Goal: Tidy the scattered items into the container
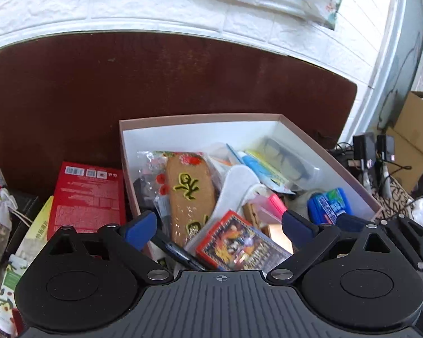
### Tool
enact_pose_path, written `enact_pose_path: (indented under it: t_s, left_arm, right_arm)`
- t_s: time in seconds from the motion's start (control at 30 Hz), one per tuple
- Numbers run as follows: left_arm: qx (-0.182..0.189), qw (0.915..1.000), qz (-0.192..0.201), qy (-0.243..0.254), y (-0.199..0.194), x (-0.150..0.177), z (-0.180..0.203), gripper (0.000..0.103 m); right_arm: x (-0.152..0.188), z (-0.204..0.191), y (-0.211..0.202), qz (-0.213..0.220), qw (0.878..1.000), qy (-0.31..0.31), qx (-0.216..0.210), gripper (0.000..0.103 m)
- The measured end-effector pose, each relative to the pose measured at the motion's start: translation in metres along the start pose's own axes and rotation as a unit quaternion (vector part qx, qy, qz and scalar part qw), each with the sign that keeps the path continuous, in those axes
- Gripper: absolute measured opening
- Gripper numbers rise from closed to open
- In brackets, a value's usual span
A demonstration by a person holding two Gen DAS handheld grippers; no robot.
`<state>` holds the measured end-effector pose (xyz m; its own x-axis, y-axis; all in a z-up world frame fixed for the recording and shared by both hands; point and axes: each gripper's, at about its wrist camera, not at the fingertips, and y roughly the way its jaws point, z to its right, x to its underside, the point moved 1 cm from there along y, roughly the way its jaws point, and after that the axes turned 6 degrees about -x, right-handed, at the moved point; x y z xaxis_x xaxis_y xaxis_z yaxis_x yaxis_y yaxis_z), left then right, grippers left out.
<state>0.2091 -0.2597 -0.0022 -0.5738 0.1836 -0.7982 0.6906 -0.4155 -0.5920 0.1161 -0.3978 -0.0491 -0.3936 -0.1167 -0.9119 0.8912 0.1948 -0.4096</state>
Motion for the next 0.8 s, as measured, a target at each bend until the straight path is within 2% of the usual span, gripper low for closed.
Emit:
enact_pose_path:
  t_s: [0.17, 0.47, 0.8]
  left_arm:
    - [-0.018, 0.9998, 0.001, -0.002, -0.026, 0.005, 0.007, 0.103]
    - [-0.061, 0.9981, 0.002, 0.007, -0.077, 0.026, 0.033, 0.103]
    - [-0.059, 0.9976, 0.032, 0.02, -0.147, 0.062, 0.056, 0.103]
  right_arm:
    - [0.0, 0.005, -0.021, -0.003, 1.0, 0.024, 0.01, 0.101]
    - [0.0, 0.011, -0.081, 0.006, 0.998, 0.031, 0.048, 0.102]
    - [0.014, 0.012, -0.141, 0.004, 0.995, 0.032, 0.091, 0.102]
